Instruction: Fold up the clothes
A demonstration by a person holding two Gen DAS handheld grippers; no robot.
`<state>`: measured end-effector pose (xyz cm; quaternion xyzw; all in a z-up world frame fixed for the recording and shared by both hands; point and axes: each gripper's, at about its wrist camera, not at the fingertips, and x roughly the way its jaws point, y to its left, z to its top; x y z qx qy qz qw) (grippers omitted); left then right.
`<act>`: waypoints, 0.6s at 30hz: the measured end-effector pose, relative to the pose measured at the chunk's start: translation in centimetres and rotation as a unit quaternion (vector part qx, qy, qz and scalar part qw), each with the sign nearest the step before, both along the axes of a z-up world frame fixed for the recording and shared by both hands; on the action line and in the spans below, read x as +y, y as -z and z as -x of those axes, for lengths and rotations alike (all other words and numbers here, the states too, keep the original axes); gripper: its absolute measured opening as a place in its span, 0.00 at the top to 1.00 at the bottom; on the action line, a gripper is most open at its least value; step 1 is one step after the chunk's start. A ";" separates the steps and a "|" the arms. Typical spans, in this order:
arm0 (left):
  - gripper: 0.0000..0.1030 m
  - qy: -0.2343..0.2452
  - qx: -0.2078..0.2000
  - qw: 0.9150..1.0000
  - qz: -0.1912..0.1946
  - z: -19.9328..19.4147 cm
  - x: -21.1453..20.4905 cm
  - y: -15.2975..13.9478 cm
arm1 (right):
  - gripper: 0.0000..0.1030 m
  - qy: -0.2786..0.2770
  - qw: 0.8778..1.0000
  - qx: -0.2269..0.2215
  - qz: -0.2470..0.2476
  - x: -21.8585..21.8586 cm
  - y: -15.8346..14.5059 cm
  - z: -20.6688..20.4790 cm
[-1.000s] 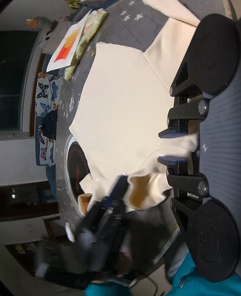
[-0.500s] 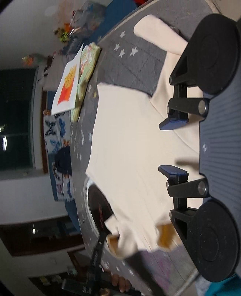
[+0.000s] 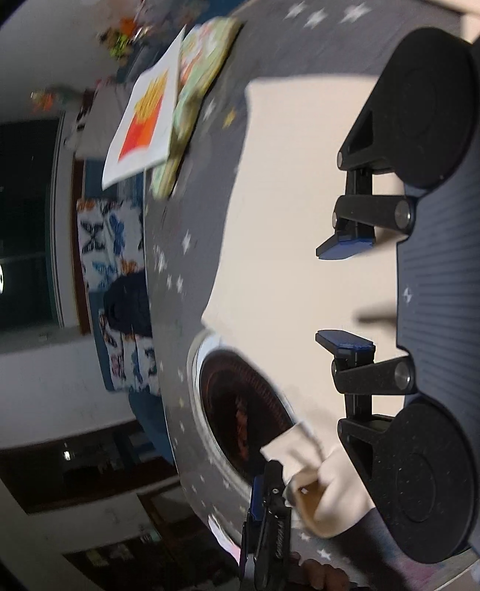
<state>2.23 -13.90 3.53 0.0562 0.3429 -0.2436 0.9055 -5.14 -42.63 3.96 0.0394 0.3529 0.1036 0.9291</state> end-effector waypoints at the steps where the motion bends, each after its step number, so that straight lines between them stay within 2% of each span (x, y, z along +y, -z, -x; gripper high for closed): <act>1: 0.51 0.011 -0.003 1.000 -0.006 0.3 -0.5 -0.1 | 0.59 -0.007 1.000 0.000 -0.001 0.7 -0.1 -0.7; 4: 0.51 0.036 -0.006 0.999 -0.036 0.6 -2.2 0.2 | 0.59 -0.019 1.000 0.007 -0.006 2.5 -0.3 -2.8; 7: 0.51 0.037 0.003 0.997 -0.065 0.2 -3.2 1.3 | 0.59 -0.023 0.999 0.019 -0.017 4.0 -0.1 -5.1; 10: 0.55 0.037 0.017 0.996 -0.074 -0.1 -3.3 2.2 | 0.59 -0.023 0.999 0.027 -0.016 5.0 0.2 -7.0; 13: 0.68 0.045 0.013 0.996 -0.071 0.3 -3.0 2.4 | 0.59 -0.016 0.999 0.041 -0.019 5.8 0.8 -8.6; 15: 0.83 0.047 0.011 0.996 -0.071 0.5 -2.7 2.4 | 0.59 -0.012 0.999 0.047 -0.017 6.5 1.2 -9.6; 18: 0.89 0.034 0.012 0.998 -0.061 0.6 -1.7 2.4 | 0.59 -0.004 0.999 0.049 -0.012 7.4 1.5 -10.7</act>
